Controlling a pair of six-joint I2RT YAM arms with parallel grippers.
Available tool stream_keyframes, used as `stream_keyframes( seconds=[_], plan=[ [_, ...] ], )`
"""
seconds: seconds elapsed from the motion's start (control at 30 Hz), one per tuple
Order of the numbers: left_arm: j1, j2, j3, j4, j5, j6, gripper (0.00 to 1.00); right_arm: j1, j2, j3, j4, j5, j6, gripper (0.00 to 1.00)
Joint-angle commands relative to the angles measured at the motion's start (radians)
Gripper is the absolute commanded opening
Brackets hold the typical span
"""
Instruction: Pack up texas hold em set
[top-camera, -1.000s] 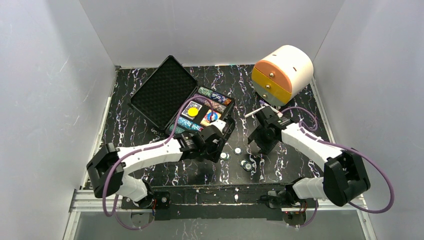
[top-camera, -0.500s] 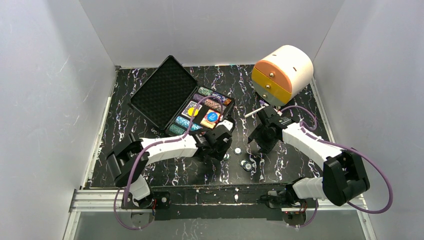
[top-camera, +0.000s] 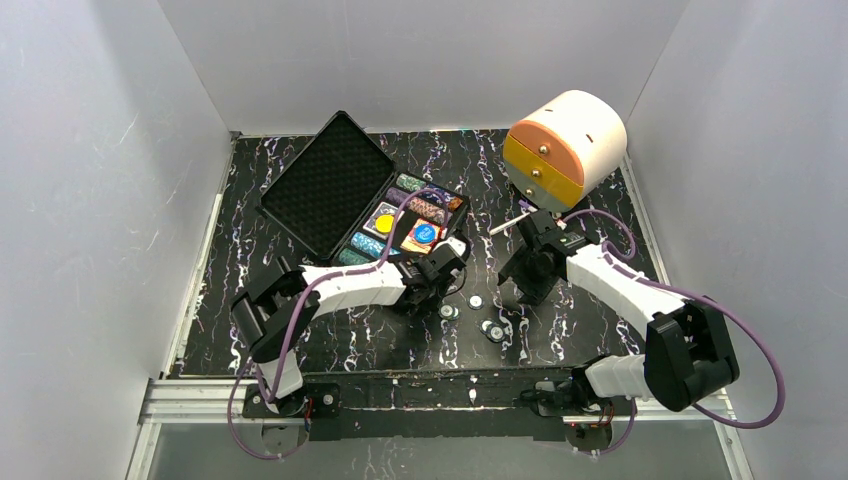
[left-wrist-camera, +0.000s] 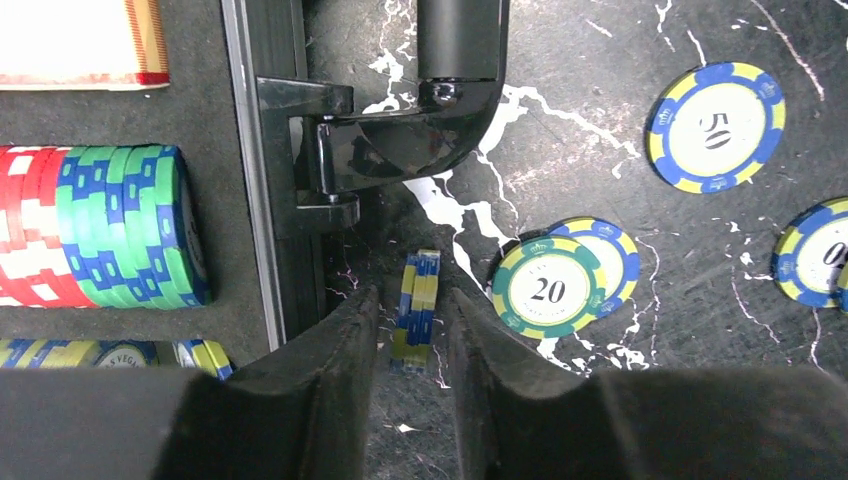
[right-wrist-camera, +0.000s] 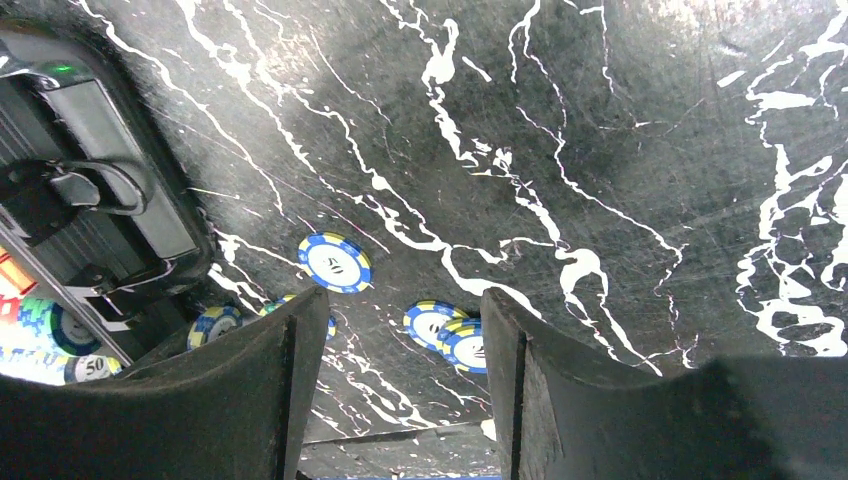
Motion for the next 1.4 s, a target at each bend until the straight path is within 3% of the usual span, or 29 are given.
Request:
stream_keyframes(
  seconds=[0.0,0.17,0.67,0.83,1.37],
  plan=[
    [0.016,0.009,0.016,-0.004,-0.015,0.002,0.25,-0.013,0.008,0.059,0.016,0.022,-0.029,0.66],
    [0.022,-0.021,0.047,-0.018,-0.007,0.009,0.00,-0.021,0.028,0.084,0.015,0.031,-0.050,0.66],
    [0.072,-0.262,0.090,-0.241,-0.022,0.052,0.00,-0.034,0.174,0.138,0.088,-0.028,-0.102,0.65],
    [0.134,-0.265,0.075,-0.246,0.004,0.086,0.00,-0.033,0.205,0.163,0.090,-0.040,-0.115,0.65],
    [0.178,-0.214,0.018,-0.230,0.054,0.161,0.01,-0.033,0.251,0.211,0.082,-0.039,-0.133,0.65]
  ],
)
